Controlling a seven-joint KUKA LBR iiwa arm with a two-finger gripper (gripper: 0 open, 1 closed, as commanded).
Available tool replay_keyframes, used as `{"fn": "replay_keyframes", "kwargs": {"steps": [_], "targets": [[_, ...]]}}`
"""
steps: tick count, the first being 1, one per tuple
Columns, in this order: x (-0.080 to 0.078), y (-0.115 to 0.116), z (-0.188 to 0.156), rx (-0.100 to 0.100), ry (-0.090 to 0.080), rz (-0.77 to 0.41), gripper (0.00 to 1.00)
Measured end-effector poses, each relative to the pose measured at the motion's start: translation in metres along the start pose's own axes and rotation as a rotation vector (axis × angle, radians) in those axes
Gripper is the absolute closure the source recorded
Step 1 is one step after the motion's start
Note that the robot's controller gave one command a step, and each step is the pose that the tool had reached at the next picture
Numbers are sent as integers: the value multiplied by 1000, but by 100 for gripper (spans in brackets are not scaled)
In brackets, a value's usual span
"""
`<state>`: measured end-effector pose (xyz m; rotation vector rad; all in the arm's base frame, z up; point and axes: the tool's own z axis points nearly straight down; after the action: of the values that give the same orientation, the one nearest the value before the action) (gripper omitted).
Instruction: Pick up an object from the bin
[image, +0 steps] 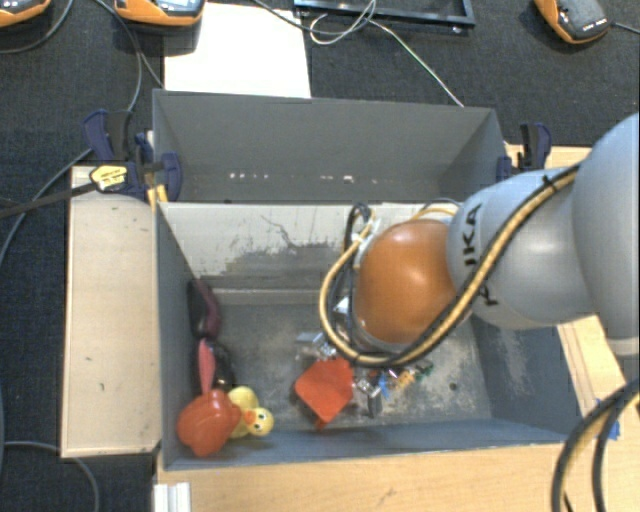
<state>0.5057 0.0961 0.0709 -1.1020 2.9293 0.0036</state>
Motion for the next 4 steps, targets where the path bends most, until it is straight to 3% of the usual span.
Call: {"fn": "replay_keyframes", "kwargs": {"steps": [1,4], "targets": [[0,20,-4,-5,1,304,100],[1,20,-11,-6,3,306,100]]}}
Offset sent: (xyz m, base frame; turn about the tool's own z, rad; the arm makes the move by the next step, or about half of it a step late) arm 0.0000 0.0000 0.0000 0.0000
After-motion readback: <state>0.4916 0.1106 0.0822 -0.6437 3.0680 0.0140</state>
